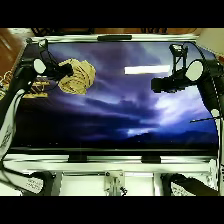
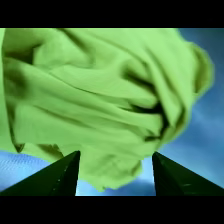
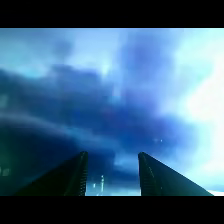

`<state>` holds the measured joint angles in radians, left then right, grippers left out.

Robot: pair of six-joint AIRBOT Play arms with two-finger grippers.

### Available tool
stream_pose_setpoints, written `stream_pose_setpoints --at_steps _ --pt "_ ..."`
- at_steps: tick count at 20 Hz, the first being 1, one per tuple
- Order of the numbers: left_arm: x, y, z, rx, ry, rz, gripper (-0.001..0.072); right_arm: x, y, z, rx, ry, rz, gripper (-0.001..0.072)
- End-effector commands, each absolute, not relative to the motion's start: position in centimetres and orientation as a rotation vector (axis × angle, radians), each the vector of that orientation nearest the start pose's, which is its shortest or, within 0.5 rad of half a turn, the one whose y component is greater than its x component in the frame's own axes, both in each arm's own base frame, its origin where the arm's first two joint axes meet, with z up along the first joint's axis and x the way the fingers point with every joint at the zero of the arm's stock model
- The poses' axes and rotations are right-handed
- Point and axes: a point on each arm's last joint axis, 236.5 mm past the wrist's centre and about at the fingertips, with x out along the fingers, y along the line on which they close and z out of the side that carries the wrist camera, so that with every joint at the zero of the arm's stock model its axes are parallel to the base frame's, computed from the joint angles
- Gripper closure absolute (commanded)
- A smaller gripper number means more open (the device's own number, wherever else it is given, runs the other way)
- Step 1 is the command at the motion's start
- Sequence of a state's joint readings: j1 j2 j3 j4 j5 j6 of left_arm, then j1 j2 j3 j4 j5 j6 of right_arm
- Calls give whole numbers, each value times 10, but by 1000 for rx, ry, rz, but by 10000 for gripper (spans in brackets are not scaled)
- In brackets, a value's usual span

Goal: Fold the shirts.

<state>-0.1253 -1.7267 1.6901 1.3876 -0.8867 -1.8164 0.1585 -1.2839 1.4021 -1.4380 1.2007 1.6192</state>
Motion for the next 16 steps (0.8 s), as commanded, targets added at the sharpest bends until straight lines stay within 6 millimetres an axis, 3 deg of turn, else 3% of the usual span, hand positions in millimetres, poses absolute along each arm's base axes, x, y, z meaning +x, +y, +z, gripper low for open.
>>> stream_pose_setpoints --at_steps 1,6,7,8,9,10,11,13,16 --pt "575 -103 -25 -477 1133 -79 144 417 98 97 77 1090 206 265" --pt "581 -111 -57 -515 1159 -79 150 417 98 93 77 1099 206 265" --pt "583 -110 -57 -516 1151 -78 194 417 98 92 77 1102 205 265" --pt "585 -109 -55 -517 1141 -78 341 417 98 92 77 1103 205 266" --pt "587 -109 -50 -517 1131 -82 539 417 99 92 77 1102 205 265" --pt "591 -109 -41 -516 1111 -87 623 417 98 92 77 1102 205 265" --pt "596 -110 -26 -508 1079 -102 660 417 98 92 76 1102 205 265" --pt "606 -113 19 -471 986 -145 661 417 98 92 77 1104 205 265" --pt "606 -124 120 -350 794 -251 661 415 98 92 76 1110 206 265"
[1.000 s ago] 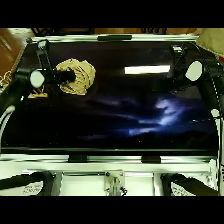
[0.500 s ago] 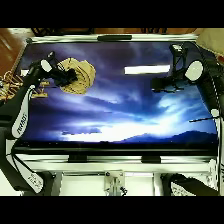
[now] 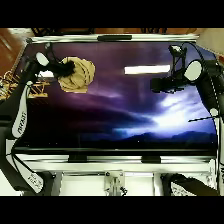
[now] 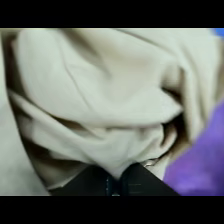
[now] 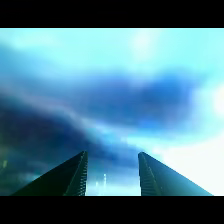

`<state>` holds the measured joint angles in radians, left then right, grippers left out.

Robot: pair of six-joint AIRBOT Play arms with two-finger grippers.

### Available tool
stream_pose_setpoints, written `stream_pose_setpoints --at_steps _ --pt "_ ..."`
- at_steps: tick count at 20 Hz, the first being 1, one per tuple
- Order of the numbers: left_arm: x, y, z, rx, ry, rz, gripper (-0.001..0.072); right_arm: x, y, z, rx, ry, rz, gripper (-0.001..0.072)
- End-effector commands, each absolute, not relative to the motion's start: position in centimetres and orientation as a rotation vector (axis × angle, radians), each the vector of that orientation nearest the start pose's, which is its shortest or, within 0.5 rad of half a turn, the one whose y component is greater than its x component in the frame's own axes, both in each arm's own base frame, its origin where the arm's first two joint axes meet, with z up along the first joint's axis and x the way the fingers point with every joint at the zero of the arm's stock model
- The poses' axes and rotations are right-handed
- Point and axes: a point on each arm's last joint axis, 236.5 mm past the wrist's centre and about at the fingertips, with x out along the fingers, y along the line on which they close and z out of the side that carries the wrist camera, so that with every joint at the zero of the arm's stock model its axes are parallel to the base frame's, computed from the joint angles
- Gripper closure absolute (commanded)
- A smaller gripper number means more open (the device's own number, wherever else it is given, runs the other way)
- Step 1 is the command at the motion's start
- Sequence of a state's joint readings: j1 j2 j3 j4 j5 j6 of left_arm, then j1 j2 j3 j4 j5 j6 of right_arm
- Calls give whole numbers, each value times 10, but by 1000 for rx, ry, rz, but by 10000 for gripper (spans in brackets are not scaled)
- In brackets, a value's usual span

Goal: Fold the shirts.

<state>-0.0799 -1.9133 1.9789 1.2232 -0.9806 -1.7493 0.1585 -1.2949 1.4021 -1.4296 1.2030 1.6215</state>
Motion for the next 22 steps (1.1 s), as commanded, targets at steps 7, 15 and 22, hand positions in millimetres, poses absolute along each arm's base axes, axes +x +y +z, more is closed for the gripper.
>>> stream_pose_setpoints --at_steps 7,15,22 --pt "441 -182 394 -42 298 -531 662 409 77 252 30 687 175 265" --pt "317 -284 331 -56 530 -810 661 301 50 369 23 412 154 266" --pt "284 -354 96 4 1026 -782 658 277 90 239 106 922 283 284"
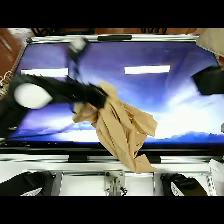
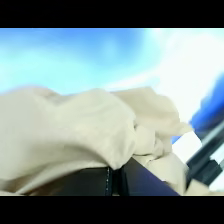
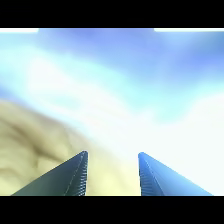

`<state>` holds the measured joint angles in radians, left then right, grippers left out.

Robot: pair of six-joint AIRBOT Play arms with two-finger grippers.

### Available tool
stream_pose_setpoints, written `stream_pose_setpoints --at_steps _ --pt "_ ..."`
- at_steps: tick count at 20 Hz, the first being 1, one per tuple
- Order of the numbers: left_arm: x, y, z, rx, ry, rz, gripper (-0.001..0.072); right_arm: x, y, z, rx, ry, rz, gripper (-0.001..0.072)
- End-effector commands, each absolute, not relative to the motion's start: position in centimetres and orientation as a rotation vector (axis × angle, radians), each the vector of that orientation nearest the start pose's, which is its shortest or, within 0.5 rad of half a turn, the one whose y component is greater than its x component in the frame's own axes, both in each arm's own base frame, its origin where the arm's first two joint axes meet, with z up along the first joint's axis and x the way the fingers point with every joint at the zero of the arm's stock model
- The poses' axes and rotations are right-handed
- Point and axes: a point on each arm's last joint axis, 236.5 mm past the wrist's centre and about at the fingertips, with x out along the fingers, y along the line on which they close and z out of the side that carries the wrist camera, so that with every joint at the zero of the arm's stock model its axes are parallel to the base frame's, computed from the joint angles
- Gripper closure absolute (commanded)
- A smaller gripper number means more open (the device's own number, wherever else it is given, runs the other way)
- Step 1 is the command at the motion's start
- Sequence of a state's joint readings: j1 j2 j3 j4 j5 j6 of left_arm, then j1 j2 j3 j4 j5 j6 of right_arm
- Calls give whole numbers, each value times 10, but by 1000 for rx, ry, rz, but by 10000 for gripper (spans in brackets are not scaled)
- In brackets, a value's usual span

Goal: Fold the shirts.

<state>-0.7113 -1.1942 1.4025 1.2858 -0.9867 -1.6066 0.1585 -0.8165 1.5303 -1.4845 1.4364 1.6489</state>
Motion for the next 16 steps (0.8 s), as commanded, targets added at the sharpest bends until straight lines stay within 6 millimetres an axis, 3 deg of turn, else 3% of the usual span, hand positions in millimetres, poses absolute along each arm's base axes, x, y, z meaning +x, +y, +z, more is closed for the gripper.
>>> stream_pose_setpoints --at_steps 1,2,3,5,7,9,10,13,14,16 --pt "280 -358 85 3 1064 -777 616 279 97 220 123 974 302 269" --pt "278 -360 81 -1 1080 -780 379 281 102 200 136 1029 310 268" --pt "280 -355 85 1 1085 -773 21 285 104 184 134 1067 314 263" --pt "295 -325 105 24 1089 -716 -13 294 105 166 104 1114 325 262" --pt "321 -271 132 70 1072 -589 -13 304 110 157 119 1129 333 261" --pt "338 -207 149 91 1079 -440 -13 307 124 149 152 1164 380 96" --pt "341 -176 148 95 1107 -367 -13 308 132 145 175 1185 411 96" --pt "334 -103 112 63 1277 -202 -13 320 157 133 267 1222 480 96" --pt "328 -88 90 41 1338 -165 -13 328 166 130 305 1223 498 96" --pt "310 -79 43 -13 1445 -145 -13 339 184 119 319 1225 523 96"
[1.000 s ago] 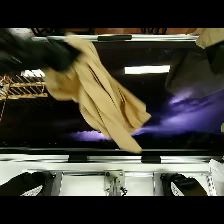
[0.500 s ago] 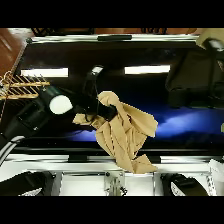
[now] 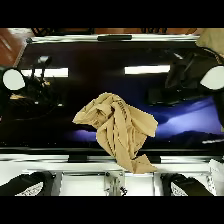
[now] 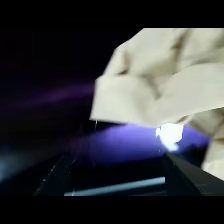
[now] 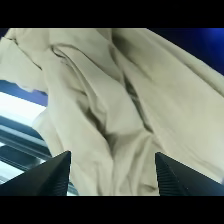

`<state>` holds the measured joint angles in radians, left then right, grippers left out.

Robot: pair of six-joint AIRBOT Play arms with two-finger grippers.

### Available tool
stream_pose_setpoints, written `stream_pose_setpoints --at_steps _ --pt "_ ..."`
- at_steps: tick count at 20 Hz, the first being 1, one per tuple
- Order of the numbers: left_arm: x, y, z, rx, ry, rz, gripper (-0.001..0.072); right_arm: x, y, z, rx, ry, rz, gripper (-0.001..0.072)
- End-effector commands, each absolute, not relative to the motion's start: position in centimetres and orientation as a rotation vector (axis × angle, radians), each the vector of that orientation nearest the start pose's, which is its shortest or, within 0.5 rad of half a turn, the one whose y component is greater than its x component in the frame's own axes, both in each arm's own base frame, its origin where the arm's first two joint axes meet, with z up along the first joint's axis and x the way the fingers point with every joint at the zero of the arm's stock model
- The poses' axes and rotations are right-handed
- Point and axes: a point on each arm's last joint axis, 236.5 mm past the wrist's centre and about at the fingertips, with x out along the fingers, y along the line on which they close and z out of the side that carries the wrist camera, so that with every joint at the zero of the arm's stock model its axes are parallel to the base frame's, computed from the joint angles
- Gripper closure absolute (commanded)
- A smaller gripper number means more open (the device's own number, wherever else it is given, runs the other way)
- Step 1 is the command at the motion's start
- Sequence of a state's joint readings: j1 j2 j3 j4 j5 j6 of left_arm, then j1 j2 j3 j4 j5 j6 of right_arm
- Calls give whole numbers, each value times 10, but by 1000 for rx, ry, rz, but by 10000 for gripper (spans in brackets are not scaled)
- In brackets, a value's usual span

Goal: Fold the shirts.

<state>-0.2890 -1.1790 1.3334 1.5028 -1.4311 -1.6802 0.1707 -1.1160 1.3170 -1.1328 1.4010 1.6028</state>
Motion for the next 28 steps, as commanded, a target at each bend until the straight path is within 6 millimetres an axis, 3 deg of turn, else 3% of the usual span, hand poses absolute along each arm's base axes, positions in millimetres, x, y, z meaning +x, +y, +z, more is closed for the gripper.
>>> stream_pose_setpoints --at_steps 1,5,9,13,18,22,24,27,28 --pt "302 -82 21 -37 1477 -151 -13 343 196 111 303 1226 536 96" --pt "284 -111 -47 -209 1511 -196 -13 351 248 74 233 1239 594 96" --pt "288 -116 -76 -269 1488 -177 -13 350 280 41 185 1269 638 96" --pt "313 -126 -81 -339 1406 -172 -13 347 291 28 154 1280 659 96" --pt "319 -138 -94 -359 1407 -203 -13 348 286 23 129 1287 647 96" --pt "335 -140 -91 -374 1337 -197 -1 347 286 23 122 1291 652 97" --pt "340 -140 -89 -379 1317 -194 141 348 284 21 109 1290 647 97" --pt "351 -139 -87 -400 1270 -174 184 344 281 19 94 1306 645 97" --pt "355 -139 -85 -421 1256 -159 242 341 280 18 90 1322 647 97"
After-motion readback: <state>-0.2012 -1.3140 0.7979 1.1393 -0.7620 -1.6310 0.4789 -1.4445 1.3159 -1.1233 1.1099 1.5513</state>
